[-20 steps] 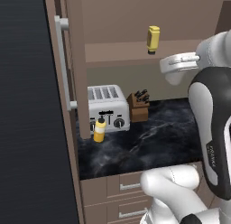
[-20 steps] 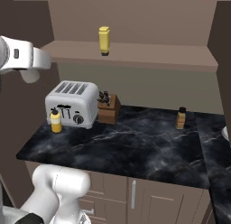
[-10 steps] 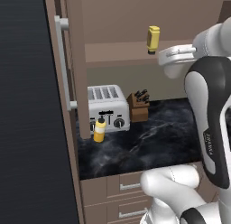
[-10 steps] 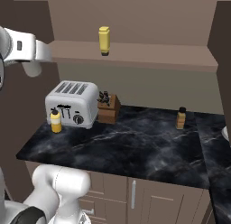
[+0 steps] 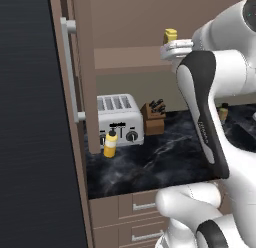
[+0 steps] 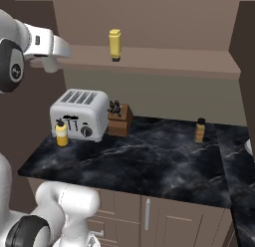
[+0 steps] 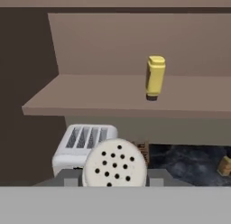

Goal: There are various items on the counter. Only move the condiments/shakers into the cabinet.

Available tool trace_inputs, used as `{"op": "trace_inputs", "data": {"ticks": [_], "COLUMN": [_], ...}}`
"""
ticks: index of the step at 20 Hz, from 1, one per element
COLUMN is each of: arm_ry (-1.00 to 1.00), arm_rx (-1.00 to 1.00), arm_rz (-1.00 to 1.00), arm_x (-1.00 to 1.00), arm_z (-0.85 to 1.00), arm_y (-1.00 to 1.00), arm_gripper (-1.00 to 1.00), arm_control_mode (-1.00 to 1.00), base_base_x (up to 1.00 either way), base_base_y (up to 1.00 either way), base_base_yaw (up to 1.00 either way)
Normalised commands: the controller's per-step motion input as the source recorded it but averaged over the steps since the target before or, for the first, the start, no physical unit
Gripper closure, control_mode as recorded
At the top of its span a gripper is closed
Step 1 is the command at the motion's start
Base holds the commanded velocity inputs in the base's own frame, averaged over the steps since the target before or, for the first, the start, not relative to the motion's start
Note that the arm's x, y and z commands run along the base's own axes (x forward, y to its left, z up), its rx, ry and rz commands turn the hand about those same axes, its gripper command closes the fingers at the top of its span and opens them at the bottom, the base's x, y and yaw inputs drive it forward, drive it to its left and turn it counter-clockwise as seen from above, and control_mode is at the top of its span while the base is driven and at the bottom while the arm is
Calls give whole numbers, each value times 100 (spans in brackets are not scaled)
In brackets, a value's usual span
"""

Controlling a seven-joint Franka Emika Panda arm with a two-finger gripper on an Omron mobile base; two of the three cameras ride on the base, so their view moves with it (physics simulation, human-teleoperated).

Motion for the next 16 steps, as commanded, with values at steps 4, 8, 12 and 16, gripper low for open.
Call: {"op": "trace_inputs", "data": {"ticks": [4,8,12,16], "arm_ry": [-2,0,0,0], "arm_rx": [0,0,1,2], "arm_rz": [-6,-9,-5,0], "arm_x": [78,73,63,55], "arm_z": [-1,-2,-7,-7], "arm_y": [20,0,0,0], "arm_gripper": [100,100,100,100], "arm_control_mode": [-100,-100,-100,-100], "base_base_x": [0,0,0,0], "base_base_y": [0,0,0,0], "base_base_yaw": [0,0,0,0]}}
